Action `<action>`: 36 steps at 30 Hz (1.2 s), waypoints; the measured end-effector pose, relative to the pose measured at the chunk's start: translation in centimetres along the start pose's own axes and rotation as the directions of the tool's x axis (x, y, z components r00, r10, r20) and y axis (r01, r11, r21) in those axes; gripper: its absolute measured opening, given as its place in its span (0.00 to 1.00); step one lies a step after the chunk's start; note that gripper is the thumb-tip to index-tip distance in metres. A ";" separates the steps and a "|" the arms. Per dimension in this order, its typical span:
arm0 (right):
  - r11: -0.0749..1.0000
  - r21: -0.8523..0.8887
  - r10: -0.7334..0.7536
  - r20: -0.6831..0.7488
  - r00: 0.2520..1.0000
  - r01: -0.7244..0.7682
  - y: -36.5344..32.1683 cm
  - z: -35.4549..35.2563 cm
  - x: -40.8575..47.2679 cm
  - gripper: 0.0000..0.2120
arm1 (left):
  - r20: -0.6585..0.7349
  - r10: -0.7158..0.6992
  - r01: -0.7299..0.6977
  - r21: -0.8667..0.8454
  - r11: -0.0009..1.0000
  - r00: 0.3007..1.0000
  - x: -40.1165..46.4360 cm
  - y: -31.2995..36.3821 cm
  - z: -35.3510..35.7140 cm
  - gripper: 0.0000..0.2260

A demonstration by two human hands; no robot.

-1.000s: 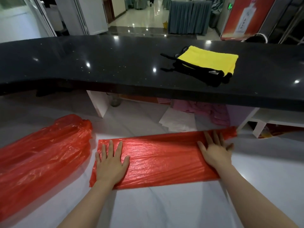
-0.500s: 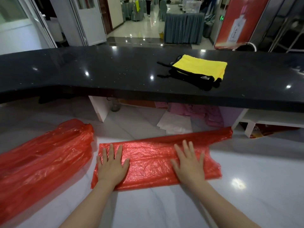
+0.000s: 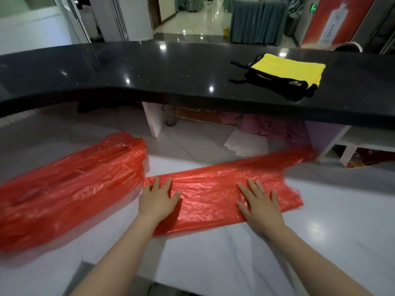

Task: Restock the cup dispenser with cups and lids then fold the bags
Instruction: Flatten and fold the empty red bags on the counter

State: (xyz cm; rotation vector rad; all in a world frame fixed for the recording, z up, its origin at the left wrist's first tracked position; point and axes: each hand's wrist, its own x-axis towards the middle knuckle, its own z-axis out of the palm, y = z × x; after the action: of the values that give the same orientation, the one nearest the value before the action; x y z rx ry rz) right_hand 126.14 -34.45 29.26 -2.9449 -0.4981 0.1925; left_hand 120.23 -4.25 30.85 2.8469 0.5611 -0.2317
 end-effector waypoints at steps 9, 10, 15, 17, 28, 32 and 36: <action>0.994 0.082 0.084 -0.152 0.985 -0.072 -6.1 -0.2 -5.7 0.27 | -0.051 0.322 -0.321 0.022 0.947 0.945 -4.7 -0.8 -1.6 0.22; 0.995 0.082 0.069 -0.138 0.988 -0.058 -7.1 0.4 -6.9 0.27 | -0.065 0.357 -0.360 -0.033 0.932 0.932 -5.0 -0.4 -1.2 0.20; 0.991 0.041 0.130 -0.095 0.987 -0.127 -7.3 2.7 -10.6 0.29 | 0.062 0.555 -0.549 -0.093 0.831 0.829 -5.4 0.8 0.3 0.20; 0.994 0.021 0.105 -0.066 0.992 -0.103 -5.5 2.8 -11.4 0.30 | 0.109 0.581 -0.573 -0.095 0.814 0.807 -6.3 0.8 0.8 0.22; 0.990 -0.035 -0.134 -0.015 0.991 0.133 -0.8 1.0 -21.1 0.37 | 0.159 0.485 -0.508 0.181 0.842 0.860 -13.9 2.2 5.6 0.30; 0.968 -0.065 -0.246 -0.088 0.965 0.241 -1.3 2.5 -23.9 0.43 | 0.187 0.446 -0.459 0.032 0.888 0.875 -17.2 5.0 6.6 0.39; 0.974 -0.012 -0.225 -0.103 0.969 0.225 0.0 2.7 -24.6 0.35 | 0.236 0.459 -0.439 -0.133 0.889 0.857 -19.0 6.0 6.6 0.40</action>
State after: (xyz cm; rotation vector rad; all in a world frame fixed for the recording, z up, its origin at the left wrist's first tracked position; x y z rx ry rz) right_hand 102.65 -42.35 29.11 -2.8495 -0.8087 0.0122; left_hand 104.49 -18.04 29.43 2.7126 -0.1526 -0.4774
